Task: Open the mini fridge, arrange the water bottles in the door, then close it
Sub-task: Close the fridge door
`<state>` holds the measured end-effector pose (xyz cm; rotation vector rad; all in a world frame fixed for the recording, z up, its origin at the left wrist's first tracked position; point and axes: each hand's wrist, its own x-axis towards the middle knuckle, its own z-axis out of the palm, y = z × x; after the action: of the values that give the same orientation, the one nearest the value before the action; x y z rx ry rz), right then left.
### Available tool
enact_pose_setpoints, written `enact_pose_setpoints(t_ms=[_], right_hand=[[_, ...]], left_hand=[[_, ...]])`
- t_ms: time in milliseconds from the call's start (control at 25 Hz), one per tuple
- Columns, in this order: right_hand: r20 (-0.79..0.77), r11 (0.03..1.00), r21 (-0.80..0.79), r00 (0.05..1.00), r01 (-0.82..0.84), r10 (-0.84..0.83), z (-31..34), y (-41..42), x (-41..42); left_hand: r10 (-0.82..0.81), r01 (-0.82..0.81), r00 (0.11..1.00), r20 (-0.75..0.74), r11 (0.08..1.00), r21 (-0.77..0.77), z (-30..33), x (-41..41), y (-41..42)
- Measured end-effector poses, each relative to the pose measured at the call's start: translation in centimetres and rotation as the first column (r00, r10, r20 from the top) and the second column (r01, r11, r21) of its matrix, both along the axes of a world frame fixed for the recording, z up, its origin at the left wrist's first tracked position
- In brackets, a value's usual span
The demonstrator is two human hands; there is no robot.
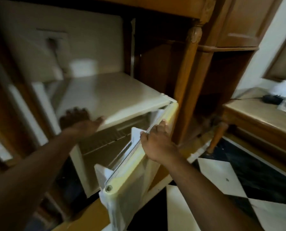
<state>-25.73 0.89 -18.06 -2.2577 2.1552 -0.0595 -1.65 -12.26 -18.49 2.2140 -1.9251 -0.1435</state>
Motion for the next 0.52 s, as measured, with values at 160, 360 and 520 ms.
enact_pose_setpoints(t_ms=[160,360,520], right_hand=[[-0.054,0.998,-0.014,0.997,0.063,-0.063,-0.1,-3.1,3.5],[0.224,0.979,-0.071,0.959,0.191,-0.171,-0.1,-6.5,6.1],[0.274,0.97,-0.051,0.937,0.238,-0.216,-0.8,-7.1,6.6]], left_hand=[[-0.022,0.019,0.983,0.183,1.0,0.019,1.5,-0.8,2.5],[-0.059,0.044,0.993,0.102,0.989,0.144,1.1,-0.4,1.6],[-0.064,0.042,0.991,0.12,0.983,0.176,0.2,0.0,1.6]])
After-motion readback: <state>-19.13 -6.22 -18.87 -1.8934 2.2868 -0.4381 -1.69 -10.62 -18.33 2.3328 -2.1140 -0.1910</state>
